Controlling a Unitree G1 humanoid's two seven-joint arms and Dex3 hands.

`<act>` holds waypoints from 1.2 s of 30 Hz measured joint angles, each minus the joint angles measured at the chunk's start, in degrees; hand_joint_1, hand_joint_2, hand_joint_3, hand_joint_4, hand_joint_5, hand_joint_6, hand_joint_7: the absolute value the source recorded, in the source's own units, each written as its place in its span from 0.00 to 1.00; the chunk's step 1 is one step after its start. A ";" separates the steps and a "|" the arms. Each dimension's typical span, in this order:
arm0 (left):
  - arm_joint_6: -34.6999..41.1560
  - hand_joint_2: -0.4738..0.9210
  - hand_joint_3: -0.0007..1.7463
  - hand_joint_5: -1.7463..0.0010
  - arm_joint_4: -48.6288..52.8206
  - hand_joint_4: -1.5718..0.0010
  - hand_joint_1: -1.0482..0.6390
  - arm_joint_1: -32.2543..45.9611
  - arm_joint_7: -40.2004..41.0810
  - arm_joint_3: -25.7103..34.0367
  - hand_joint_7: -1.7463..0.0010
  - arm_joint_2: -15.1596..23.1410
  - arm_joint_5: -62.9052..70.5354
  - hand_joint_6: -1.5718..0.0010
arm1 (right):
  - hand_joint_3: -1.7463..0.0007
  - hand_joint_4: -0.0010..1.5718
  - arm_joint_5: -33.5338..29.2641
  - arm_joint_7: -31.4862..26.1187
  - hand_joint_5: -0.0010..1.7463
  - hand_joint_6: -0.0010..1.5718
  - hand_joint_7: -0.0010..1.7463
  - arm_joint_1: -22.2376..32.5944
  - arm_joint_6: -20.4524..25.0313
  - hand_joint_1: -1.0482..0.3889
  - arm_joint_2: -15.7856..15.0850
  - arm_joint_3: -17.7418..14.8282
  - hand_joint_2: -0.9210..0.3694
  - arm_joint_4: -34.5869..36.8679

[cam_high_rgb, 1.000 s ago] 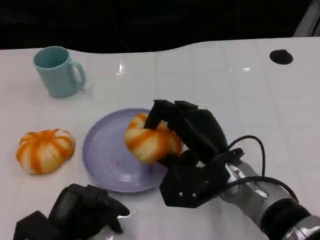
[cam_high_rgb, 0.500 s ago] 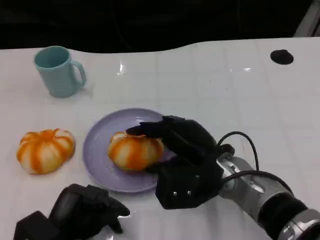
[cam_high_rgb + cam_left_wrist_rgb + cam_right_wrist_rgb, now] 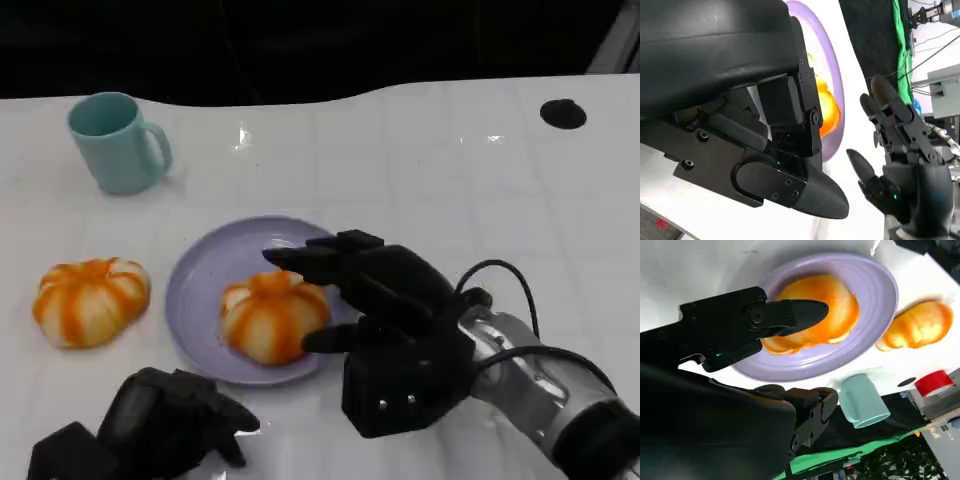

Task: Grasp the bread from the table and place it into the plate.

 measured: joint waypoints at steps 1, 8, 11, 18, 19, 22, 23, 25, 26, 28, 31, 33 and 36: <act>-0.03 1.00 0.05 0.43 0.01 0.17 0.00 0.03 -0.03 0.01 0.85 -0.04 -0.03 0.01 | 0.85 0.07 0.49 -0.16 0.24 0.18 0.02 0.83 -0.80 0.30 -0.46 -0.32 0.00 -0.91; 0.05 1.00 0.05 0.43 -0.02 0.16 0.00 0.03 -0.17 -0.02 0.85 -0.25 -0.02 0.01 | 0.81 0.18 5.37 -3.89 0.33 0.29 0.07 7.90 -8.31 0.34 -2.21 -4.65 0.00 -6.21; 0.14 1.00 0.05 0.43 -0.02 0.16 0.00 -0.04 -0.14 -0.03 0.85 -0.29 0.06 0.01 | 0.79 0.21 8.72 -2.93 0.39 0.32 0.08 11.25 -10.70 0.34 -3.66 -6.62 0.00 -9.52; 0.15 1.00 0.05 0.44 -0.04 0.16 0.00 -0.06 -0.14 -0.04 0.85 -0.47 0.13 0.01 | 0.84 0.31 14.32 0.07 0.54 0.44 0.16 17.54 -16.92 0.39 -7.35 -10.05 0.00 -13.78; 0.15 1.00 0.05 0.44 -0.04 0.16 0.00 -0.06 -0.14 -0.04 0.85 -0.49 0.11 0.01 | 0.84 0.31 15.07 0.07 0.58 0.45 0.18 18.45 -18.50 0.40 -7.40 -10.62 0.00 -13.81; 0.23 1.00 0.05 0.44 -0.06 0.16 0.00 -0.06 -0.14 -0.04 0.85 -0.52 0.10 0.01 | 0.83 0.35 17.51 0.35 0.67 0.42 0.41 20.41 -23.07 0.44 -7.49 -11.80 0.00 -13.29; 0.24 1.00 0.05 0.44 -0.06 0.16 0.00 -0.06 -0.13 -0.05 0.85 -0.53 0.12 0.01 | 0.83 0.36 18.28 0.42 0.69 0.42 0.45 20.97 -24.60 0.45 -7.48 -12.17 0.00 -12.90; 0.26 1.00 0.05 0.44 -0.09 0.16 0.00 -0.05 -0.13 -0.07 0.85 -0.54 0.15 0.01 | 0.83 0.38 19.37 0.40 0.70 0.43 0.50 22.05 -27.69 0.47 -7.45 -13.47 0.00 -11.92; 0.26 1.00 0.05 0.44 -0.09 0.16 0.00 -0.03 -0.11 -0.05 0.85 -0.53 0.16 0.01 | 0.77 0.39 20.29 0.39 0.73 0.43 0.52 22.60 -28.84 0.49 -7.42 -14.02 0.03 -11.44; 0.34 1.00 0.05 0.44 -0.17 0.16 0.00 -0.03 -0.11 -0.05 0.85 -0.53 0.15 0.01 | 0.61 0.40 21.24 0.38 0.77 0.45 0.54 23.55 -30.76 0.51 -7.30 -15.18 0.14 -10.85; 0.43 1.00 0.04 0.44 -0.30 0.16 0.00 -0.02 -0.11 -0.04 0.85 -0.53 0.14 0.01 | 0.34 0.47 22.68 0.39 0.79 0.51 0.59 25.11 -32.46 0.55 -7.21 -16.56 0.34 -10.47; 0.51 1.00 0.04 0.44 -0.34 0.16 0.00 -0.02 -0.11 -0.03 0.85 -0.53 0.13 0.01 | 0.25 0.53 23.14 0.39 0.82 0.56 0.62 26.29 -33.01 0.59 -6.87 -17.57 0.41 -10.43; 0.62 1.00 0.05 0.44 -0.36 0.16 0.00 -0.02 -0.08 -0.01 0.85 -0.52 0.14 0.01 | 0.18 0.56 23.11 -0.09 0.87 0.58 0.66 27.62 -34.61 0.61 -6.43 -18.74 0.45 -10.28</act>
